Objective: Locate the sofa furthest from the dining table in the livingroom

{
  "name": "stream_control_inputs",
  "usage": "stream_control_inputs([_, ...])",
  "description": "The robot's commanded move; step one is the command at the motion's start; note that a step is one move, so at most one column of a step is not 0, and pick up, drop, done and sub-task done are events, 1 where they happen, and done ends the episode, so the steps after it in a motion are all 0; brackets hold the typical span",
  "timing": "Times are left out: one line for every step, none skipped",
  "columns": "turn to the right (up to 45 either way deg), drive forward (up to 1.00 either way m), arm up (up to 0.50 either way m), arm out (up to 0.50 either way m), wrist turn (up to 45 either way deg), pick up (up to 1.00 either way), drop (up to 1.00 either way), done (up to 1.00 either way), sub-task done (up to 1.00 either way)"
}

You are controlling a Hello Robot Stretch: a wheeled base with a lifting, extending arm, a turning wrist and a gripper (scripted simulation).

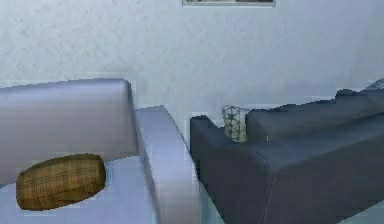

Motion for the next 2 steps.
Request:
stream_control_inputs([33.0,0.0,0.0,0.0,0.0,0.0,0.0,0.0,0.0])
stream_control_inputs([0.0,0.0,0.0,0.0,0.0,0.0,0.0,1.0,0.0])
